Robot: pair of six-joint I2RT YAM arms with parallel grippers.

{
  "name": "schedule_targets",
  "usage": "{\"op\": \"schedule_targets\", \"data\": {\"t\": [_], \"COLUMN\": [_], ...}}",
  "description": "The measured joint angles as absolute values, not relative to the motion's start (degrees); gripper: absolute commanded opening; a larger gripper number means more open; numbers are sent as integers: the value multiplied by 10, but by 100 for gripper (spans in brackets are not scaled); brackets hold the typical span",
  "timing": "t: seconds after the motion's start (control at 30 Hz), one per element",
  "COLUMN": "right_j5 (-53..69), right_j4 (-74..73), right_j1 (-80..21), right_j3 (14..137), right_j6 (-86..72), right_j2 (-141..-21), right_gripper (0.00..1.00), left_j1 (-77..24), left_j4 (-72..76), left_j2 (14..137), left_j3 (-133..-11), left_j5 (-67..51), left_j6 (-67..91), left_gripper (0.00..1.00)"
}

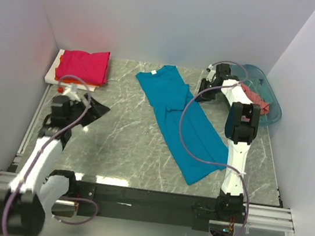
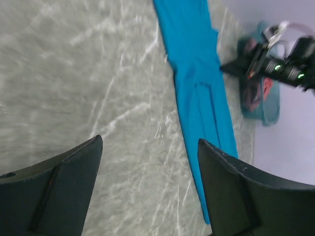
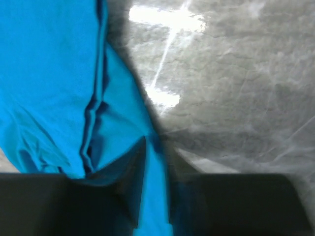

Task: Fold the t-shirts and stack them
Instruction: Fold the tshirt

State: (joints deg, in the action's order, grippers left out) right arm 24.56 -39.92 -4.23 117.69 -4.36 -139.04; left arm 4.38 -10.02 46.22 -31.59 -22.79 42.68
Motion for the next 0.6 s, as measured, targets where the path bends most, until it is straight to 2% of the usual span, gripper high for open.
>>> {"op": "schedule_targets", "data": {"t": [0.1,0.2,0.23,0.3,0.4,0.43,0.6], "right_j5": [239,228,223,221,246,257,291], "right_j4": [-399,-401,-400,-399,-397,-391,-383], "right_j1": [-47,-57,-61,-72,-89,-95,-123], "right_j3": [1162,1113,1094,1057,1001,974,822], "right_j6": [-19,10,21,47,104,124,204], "right_j2": [-1371,-1314,-1289,-1231,-1132,-1097,-948], "right_gripper": [42,48,50,56,57,58,58], "left_j1": [-23,-98,-110,-126,-131,-132,-139], "left_j4": [-65,-48,-45,-33,-27,-34,-91], "left_j2": [581,734,775,868,990,1035,1212], "left_j3": [-339,-422,-448,-521,-624,-665,-861], "left_j5": [-215,-191,-185,-166,-136,-126,-96], "left_j6": [452,470,475,491,508,514,524], "left_gripper": [79,69,63,58,53,49,44]}}
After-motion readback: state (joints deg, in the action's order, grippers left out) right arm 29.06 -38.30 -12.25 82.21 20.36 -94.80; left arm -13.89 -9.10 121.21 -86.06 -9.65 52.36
